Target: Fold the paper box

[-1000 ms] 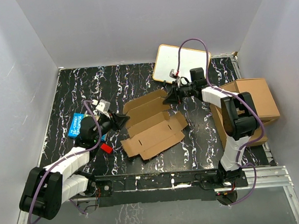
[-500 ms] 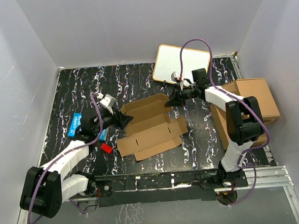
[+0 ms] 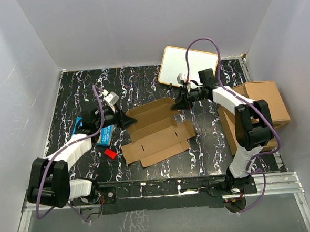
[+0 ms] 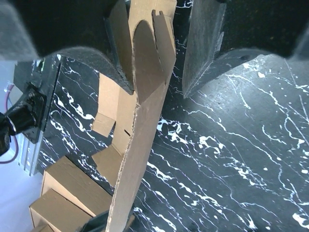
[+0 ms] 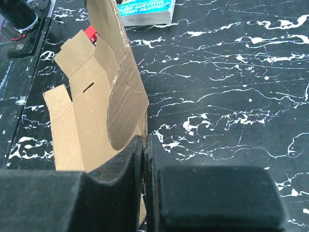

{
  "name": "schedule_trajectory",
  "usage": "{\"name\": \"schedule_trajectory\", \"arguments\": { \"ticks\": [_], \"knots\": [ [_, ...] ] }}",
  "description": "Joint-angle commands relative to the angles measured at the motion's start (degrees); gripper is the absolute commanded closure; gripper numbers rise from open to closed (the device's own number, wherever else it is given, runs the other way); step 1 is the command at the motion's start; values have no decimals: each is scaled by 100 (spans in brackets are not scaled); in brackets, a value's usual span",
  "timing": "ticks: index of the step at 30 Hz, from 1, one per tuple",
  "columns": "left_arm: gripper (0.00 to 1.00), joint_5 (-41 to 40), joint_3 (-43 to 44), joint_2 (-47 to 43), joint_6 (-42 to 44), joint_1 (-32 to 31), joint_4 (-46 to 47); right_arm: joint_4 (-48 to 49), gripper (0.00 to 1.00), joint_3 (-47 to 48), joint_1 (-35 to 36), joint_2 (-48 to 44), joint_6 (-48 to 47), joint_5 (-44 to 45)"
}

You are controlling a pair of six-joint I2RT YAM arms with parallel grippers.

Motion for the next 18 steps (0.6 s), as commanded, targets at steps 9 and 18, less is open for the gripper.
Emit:
{"name": "schedule_trajectory", "arguments": {
  "ticks": [9,18],
  "knots": [
    [88,686,201,368,-331,-13,656,-80,92,341,133,27,-318,-140],
    [100,-50,-101,-286,100,-51,378,-427,60,419,70,-165,-132,238]
  ]
}}
